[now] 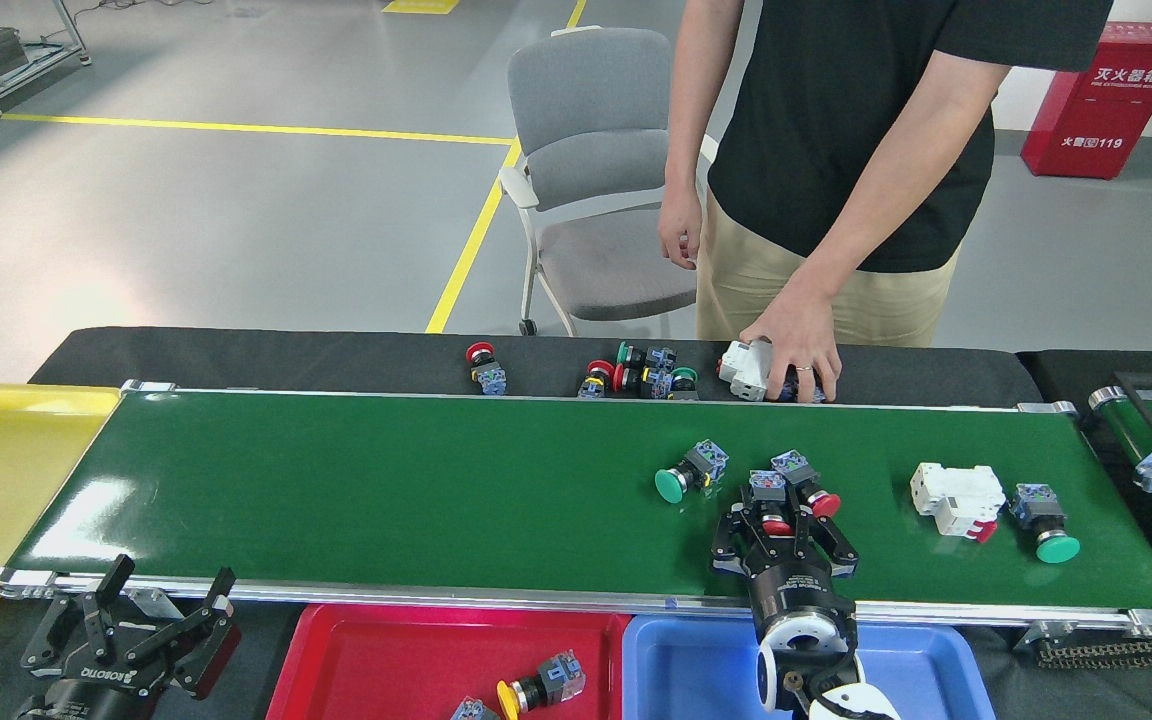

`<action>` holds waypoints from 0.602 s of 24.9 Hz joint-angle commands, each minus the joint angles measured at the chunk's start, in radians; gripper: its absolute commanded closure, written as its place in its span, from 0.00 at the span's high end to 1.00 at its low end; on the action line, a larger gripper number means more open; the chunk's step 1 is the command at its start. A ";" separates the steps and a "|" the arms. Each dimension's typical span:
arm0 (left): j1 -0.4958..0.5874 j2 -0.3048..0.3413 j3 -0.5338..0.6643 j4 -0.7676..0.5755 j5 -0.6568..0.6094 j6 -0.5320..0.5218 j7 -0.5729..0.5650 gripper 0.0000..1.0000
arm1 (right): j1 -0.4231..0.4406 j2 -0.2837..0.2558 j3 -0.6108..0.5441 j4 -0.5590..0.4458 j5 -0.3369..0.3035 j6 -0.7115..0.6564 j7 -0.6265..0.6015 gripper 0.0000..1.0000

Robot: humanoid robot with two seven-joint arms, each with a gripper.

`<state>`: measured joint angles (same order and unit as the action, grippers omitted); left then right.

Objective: Pick switch part from conveyor to tray

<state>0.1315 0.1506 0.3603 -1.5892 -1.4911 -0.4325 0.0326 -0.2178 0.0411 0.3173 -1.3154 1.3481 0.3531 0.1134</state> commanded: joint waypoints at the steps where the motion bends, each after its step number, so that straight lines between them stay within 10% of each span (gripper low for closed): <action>1: -0.009 0.012 0.002 -0.008 -0.001 -0.002 0.003 1.00 | -0.015 -0.006 0.000 -0.048 -0.001 -0.034 0.009 0.07; 9: -0.009 0.014 0.003 -0.008 0.000 -0.002 0.003 1.00 | 0.216 0.006 0.062 -0.387 -0.003 -0.490 0.046 0.11; 15: -0.021 0.010 0.002 -0.008 0.000 -0.003 0.000 1.00 | 0.281 0.000 0.281 -0.386 0.000 -0.592 0.048 0.68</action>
<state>0.1224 0.1509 0.3602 -1.5878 -1.4912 -0.4332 0.0297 0.0690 0.0410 0.5803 -1.6847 1.3480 -0.2167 0.1615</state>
